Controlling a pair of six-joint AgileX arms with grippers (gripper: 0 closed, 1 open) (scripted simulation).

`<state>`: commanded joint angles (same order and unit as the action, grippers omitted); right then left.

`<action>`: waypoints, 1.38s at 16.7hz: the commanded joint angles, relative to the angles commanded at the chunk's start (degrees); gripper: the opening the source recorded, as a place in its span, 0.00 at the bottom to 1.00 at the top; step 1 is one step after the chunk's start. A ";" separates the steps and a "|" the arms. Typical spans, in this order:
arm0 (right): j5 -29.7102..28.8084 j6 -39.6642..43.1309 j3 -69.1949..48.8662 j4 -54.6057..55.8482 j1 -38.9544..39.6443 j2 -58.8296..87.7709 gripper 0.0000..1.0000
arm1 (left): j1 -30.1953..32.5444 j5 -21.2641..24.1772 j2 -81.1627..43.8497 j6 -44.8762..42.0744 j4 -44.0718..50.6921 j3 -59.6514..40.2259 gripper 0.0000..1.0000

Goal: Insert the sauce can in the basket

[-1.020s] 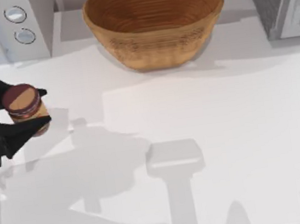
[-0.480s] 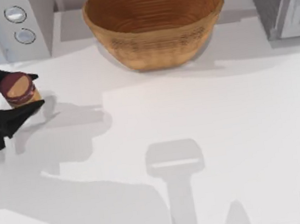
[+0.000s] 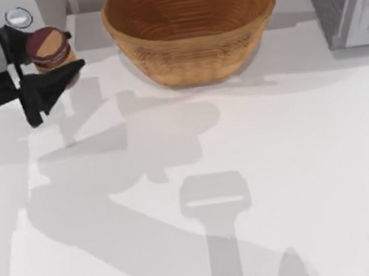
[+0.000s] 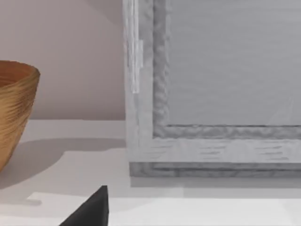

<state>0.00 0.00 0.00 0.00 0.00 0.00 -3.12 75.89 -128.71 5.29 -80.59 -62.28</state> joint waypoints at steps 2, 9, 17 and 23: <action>0.00 0.00 0.00 0.00 0.00 0.00 1.00 | 2.10 -3.88 1.01 -0.53 4.09 -1.87 0.00; 0.00 0.00 0.00 0.00 0.00 0.00 1.00 | 9.41 -18.11 4.95 -2.83 18.76 -8.78 0.00; 0.00 0.00 0.00 0.00 0.00 0.00 1.00 | 19.54 -38.13 9.02 -5.07 40.27 -17.04 0.00; 0.00 0.00 0.00 0.00 0.00 0.00 1.00 | 21.60 -41.56 10.61 -5.91 43.98 -18.90 0.00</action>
<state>0.00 0.00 0.00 0.00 0.00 0.00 18.49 34.33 -118.10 -0.62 -36.61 -81.18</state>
